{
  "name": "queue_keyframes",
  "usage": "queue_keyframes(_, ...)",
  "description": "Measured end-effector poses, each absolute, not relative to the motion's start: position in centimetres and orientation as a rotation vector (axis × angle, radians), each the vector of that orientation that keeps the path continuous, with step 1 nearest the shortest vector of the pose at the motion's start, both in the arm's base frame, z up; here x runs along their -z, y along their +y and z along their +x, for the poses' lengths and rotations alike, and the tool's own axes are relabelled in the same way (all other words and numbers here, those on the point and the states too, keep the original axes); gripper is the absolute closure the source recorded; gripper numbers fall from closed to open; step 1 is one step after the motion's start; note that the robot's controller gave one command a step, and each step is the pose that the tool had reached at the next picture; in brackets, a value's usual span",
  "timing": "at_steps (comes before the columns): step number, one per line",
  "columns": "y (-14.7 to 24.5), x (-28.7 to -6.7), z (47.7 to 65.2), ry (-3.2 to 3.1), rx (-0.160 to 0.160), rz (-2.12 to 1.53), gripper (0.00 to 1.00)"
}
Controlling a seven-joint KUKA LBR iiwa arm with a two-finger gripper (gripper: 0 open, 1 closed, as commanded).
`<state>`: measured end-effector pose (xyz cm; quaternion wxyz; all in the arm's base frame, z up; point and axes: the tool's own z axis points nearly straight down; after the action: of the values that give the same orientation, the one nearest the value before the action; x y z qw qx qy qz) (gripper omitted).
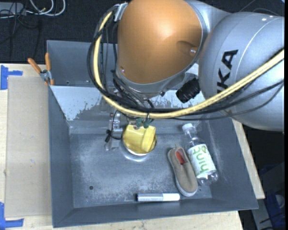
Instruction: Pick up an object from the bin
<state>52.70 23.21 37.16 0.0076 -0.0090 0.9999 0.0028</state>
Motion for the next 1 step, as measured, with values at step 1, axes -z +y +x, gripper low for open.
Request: queue_keyframes(1, 12.47, -25.9, 58.9, 3.133, -0.001, -0.044, 0.0)
